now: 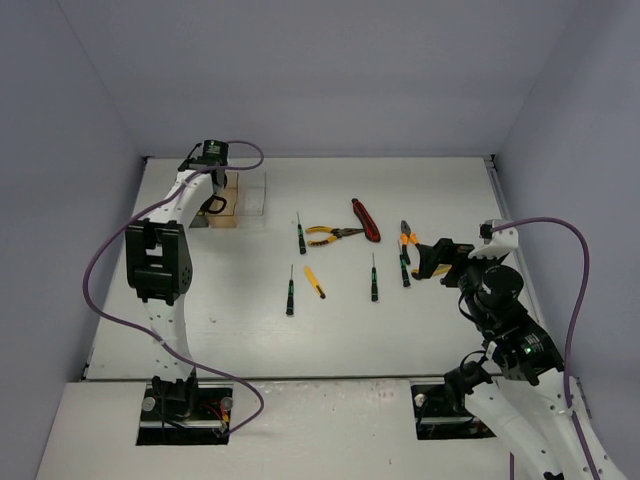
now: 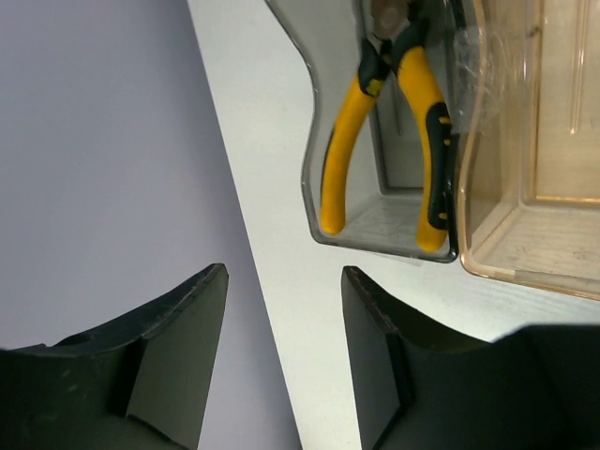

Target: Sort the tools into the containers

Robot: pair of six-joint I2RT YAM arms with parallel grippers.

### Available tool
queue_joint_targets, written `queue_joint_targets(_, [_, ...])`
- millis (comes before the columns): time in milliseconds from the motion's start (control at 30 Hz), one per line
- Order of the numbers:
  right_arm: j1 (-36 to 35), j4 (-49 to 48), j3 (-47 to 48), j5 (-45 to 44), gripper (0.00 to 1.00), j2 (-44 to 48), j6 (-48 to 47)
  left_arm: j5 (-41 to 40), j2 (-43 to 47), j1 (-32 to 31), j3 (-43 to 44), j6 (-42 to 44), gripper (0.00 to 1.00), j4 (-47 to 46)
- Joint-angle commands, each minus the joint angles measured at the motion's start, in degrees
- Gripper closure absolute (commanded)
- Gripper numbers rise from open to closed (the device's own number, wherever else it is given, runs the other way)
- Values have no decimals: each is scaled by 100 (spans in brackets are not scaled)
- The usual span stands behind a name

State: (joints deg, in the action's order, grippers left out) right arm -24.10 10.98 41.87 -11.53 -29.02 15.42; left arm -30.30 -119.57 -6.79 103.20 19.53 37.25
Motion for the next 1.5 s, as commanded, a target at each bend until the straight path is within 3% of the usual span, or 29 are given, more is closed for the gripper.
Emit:
queue_joint_targets(0, [-34, -334, 50, -11, 0, -7, -9, 41, 554, -33, 441, -280, 51, 7])
queue_joint_targets(100, [-34, -334, 60, -26, 0, -17, -5, 414, 986, -47, 443, -593, 51, 19])
queue_joint_targets(267, [-36, -334, 76, -18, 0, -51, -26, 2169, 1822, -343, 182, -984, 50, 4])
queue_joint_targets(467, [-42, -334, 93, 71, 0, -94, -6, 2951, 2142, -1575, 42, -750, 50, 1])
queue_joint_targets(600, [-42, -328, 94, 174, 0, -76, -9, 3674, 1759, -2157, 181, -503, 50, 2])
queue_joint_targets(767, [-51, -325, 91, 402, 0, -69, -54, 3787, 940, -2787, 433, 339, 45, 20])
queue_joint_targets(1000, [-69, -316, 90, 624, 0, -142, -74, 4575, -55, -2863, 1158, 434, 44, 332])
queue_joint_targets(1467, [-69, -239, 52, 786, 0, -176, -57, 4289, -1162, -2872, 1611, 403, 45, 332])
